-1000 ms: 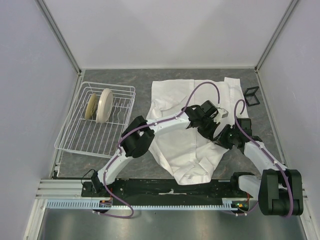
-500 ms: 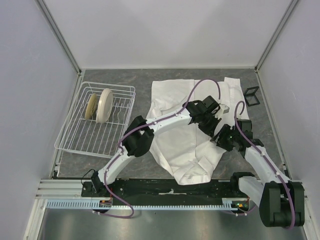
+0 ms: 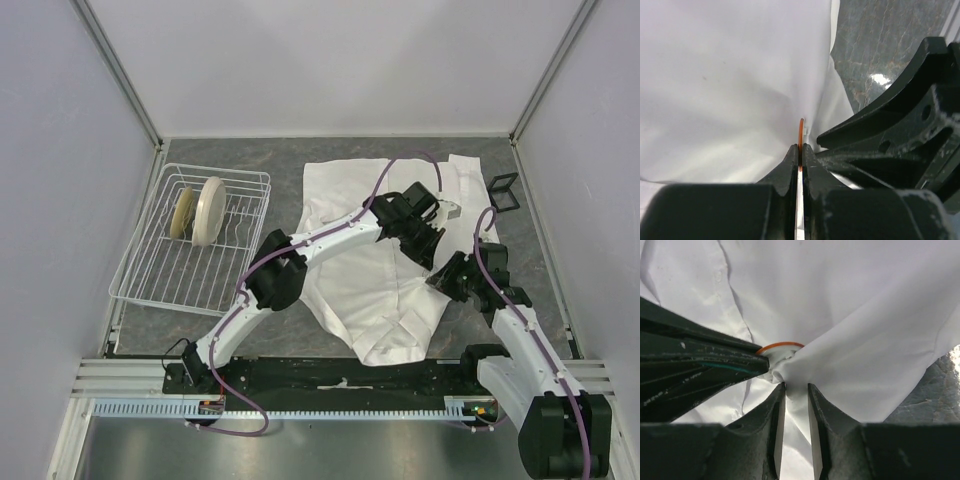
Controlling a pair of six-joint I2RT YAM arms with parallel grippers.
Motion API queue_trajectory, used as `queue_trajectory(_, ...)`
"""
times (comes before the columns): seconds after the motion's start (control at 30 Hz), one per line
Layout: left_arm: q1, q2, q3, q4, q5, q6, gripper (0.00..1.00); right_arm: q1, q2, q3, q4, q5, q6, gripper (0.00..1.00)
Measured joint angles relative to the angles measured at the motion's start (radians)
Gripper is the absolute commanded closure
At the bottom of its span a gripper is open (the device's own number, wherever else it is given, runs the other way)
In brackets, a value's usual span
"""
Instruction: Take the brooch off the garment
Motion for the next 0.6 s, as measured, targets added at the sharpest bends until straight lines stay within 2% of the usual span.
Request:
queue_trajectory(0.1,0.000,-0.001,-0.030,-0.001,-0.005,0.004,0.98,0.000,0.027,0.000,-0.005,0.024,0.011,0.82)
queue_trajectory(0.27,0.000,-0.001,-0.058,-0.018,-0.018,0.023,0.98,0.002,0.093,-0.010,-0.018,0.063,0.054,0.87)
queue_trajectory(0.5,-0.001,-0.001,-0.058,-0.018,-0.018,0.049,0.98,0.002,0.145,-0.034,-0.032,0.098,0.074,0.83)
queue_trajectory(0.6,0.006,-0.003,-0.058,-0.018,-0.005,0.050,0.98,0.002,0.126,-0.029,-0.053,0.116,0.073,0.75)
